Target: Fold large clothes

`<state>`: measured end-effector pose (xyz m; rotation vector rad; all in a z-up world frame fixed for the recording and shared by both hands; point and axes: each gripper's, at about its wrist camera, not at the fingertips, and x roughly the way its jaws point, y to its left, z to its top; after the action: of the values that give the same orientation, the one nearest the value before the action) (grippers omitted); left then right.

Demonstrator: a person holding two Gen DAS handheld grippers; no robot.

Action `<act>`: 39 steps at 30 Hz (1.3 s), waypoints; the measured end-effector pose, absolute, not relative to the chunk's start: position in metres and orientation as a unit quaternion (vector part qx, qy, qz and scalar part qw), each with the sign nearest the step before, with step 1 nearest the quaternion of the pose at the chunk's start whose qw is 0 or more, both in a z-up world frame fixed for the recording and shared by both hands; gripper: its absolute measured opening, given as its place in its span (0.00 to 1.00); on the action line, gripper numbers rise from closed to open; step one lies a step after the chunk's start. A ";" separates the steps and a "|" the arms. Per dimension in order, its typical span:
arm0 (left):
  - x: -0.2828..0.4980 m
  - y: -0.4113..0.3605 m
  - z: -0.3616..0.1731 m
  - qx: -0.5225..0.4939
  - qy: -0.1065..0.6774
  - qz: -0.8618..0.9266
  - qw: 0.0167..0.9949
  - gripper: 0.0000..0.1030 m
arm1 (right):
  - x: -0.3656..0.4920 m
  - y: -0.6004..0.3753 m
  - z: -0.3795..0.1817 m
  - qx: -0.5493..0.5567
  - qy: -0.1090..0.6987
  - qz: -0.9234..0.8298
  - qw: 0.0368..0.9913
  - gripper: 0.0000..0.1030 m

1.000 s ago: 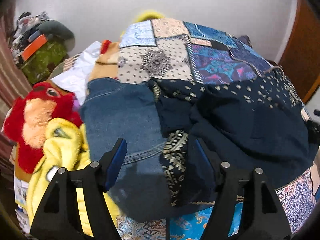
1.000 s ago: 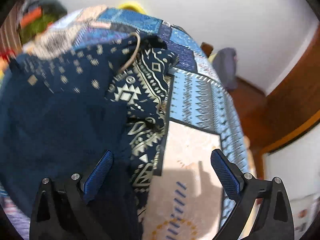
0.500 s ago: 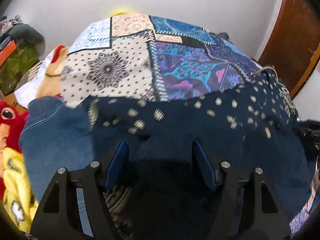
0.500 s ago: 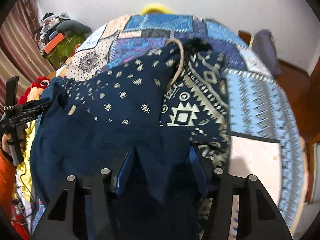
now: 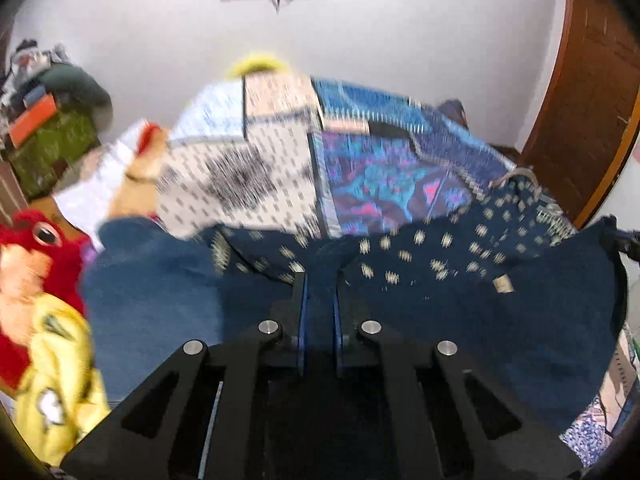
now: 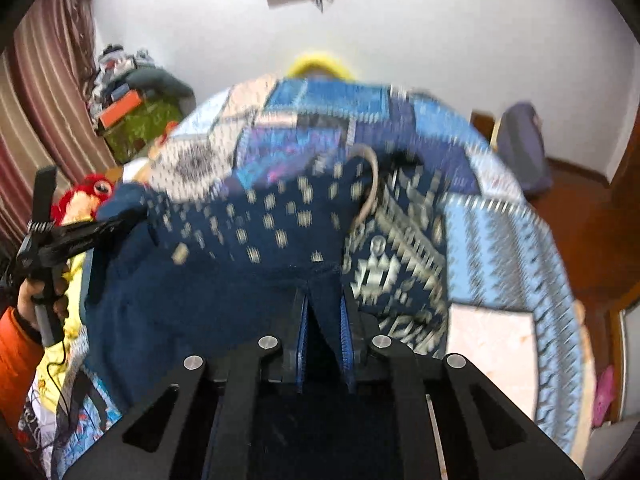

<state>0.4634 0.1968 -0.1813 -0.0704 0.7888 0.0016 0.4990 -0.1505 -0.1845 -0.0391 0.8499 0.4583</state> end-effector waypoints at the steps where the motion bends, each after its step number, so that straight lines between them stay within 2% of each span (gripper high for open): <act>1: 0.457 0.201 -0.169 -0.035 0.372 0.006 0.928 0.09 | 0.500 -0.151 -0.174 -0.016 0.399 0.222 0.890 0.11; 6: 0.445 0.218 -0.127 -0.055 0.317 0.021 0.947 0.08 | 0.510 -0.149 -0.137 -0.028 0.357 0.217 0.908 0.10; 10: 0.461 0.225 -0.121 -0.071 0.296 0.036 0.952 0.08 | 0.535 -0.136 -0.120 -0.041 0.341 0.205 0.917 0.10; 14: 0.500 0.229 -0.148 -0.075 0.319 0.060 0.943 0.08 | 0.576 -0.119 -0.130 -0.051 0.354 0.183 0.916 0.10; 23: 0.555 0.245 -0.247 -0.086 0.423 0.088 0.898 0.10 | 0.639 -0.092 -0.223 -0.111 0.417 0.129 0.893 0.10; 26: 0.551 0.241 -0.254 -0.062 0.425 0.095 0.898 0.16 | 0.636 -0.094 -0.237 -0.134 0.410 0.124 0.893 0.11; 28: 0.549 0.241 -0.251 -0.044 0.429 0.104 0.896 0.32 | 0.630 -0.096 -0.237 -0.146 0.406 0.123 0.894 0.12; 29: 0.547 0.242 -0.247 -0.038 0.431 0.111 0.895 0.35 | 0.627 -0.096 -0.237 -0.154 0.407 0.122 0.892 0.15; 30: 0.545 0.245 -0.243 -0.040 0.432 0.114 0.894 0.44 | 0.623 -0.096 -0.236 -0.169 0.404 0.112 0.892 0.18; 31: 0.542 0.249 -0.238 -0.045 0.432 0.118 0.893 0.50 | 0.619 -0.097 -0.236 -0.185 0.400 0.096 0.893 0.33; 32: 0.538 0.253 -0.233 -0.053 0.430 0.118 0.893 0.50 | 0.615 -0.099 -0.234 -0.204 0.394 0.074 0.893 0.61; 33: 0.533 0.257 -0.226 -0.063 0.430 0.117 0.893 0.50 | 0.611 -0.102 -0.233 -0.225 0.383 0.050 0.894 0.73; 34: 0.530 0.260 -0.222 -0.070 0.429 0.116 0.893 0.50 | 0.604 -0.107 -0.230 -0.239 0.373 0.038 0.896 0.80; 39: 0.498 0.257 -0.183 -0.056 0.407 0.110 0.905 0.61 | 0.565 -0.122 -0.201 -0.206 0.377 0.094 0.898 0.80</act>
<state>0.4977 0.2567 -0.1827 -0.1159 0.8409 0.2269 0.5652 -0.1220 -0.2010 -0.4259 0.7801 0.1954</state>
